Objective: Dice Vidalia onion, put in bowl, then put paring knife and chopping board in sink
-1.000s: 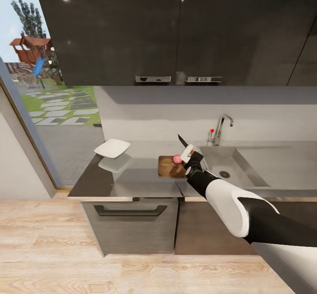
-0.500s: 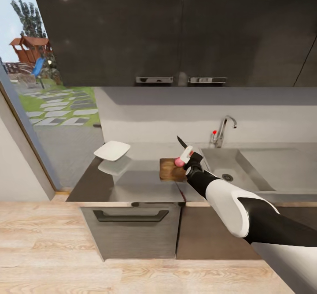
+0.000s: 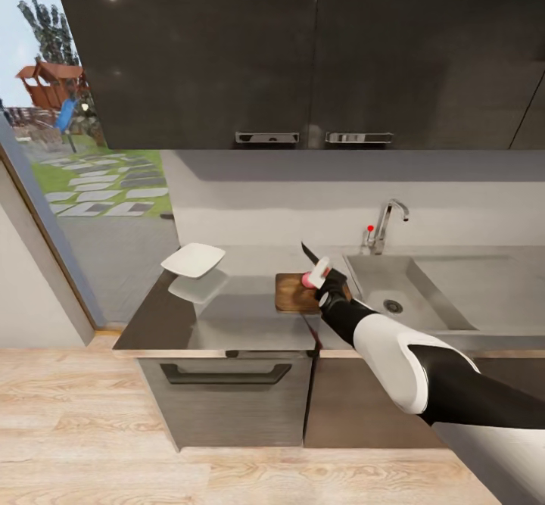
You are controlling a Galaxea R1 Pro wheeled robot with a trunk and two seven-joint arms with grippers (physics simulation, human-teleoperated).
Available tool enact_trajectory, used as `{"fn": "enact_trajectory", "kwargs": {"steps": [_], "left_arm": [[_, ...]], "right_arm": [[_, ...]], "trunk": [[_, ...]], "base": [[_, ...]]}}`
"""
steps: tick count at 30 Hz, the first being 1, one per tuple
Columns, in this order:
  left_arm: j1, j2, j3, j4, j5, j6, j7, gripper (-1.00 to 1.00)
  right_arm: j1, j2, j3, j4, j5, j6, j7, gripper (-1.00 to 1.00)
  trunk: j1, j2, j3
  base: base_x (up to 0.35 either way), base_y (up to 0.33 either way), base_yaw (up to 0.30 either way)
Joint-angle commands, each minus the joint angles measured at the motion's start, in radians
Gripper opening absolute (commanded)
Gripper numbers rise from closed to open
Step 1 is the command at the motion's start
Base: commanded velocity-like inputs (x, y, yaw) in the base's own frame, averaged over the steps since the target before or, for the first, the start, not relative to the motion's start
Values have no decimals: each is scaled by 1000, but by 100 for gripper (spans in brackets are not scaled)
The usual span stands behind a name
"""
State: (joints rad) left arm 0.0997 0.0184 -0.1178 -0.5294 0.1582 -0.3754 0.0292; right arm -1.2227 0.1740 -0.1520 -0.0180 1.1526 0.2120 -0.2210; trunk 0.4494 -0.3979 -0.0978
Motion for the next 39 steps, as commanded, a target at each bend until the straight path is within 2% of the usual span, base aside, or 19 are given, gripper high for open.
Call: {"fn": "enact_trajectory", "kwargs": {"steps": [1, 20, 39], "left_arm": [[0, 2, -8, -1, 11, -2, 3, 100], [0, 2, -8, 0, 11, -2, 3, 100], [0, 2, -8, 2, 11, -2, 3, 100]], "right_arm": [[1, 1, -8, 0, 11, 4, -4, -100], [33, 1, -8, 0, 12, -2, -5, -100], [35, 1, -8, 0, 12, -27, -6, -100]], "trunk": [[1, -2, -2], [1, -2, -2], [1, -2, -2]], "base": [[0, 0, 0], [0, 0, 0], [0, 0, 0]]}}
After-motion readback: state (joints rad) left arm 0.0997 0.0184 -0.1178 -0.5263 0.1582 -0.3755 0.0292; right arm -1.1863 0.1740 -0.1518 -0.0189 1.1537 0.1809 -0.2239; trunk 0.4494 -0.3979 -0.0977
